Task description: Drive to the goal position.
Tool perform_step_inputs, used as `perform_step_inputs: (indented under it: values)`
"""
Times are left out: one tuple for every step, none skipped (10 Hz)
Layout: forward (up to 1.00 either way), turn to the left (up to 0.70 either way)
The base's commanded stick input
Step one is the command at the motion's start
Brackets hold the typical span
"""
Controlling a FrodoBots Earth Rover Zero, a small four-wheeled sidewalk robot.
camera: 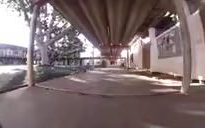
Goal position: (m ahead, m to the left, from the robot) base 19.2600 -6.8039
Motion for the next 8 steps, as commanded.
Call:
perform_step_inputs:
  values:
    - [0.0,0.0]
    - [0.0,0.0]
    - [0.0,0.0]
    - [0.0,0.0]
    - [0.0,0.0]
    - [0.0,0.0]
    - [0.17,0.0]
    - [0.52,0.0]
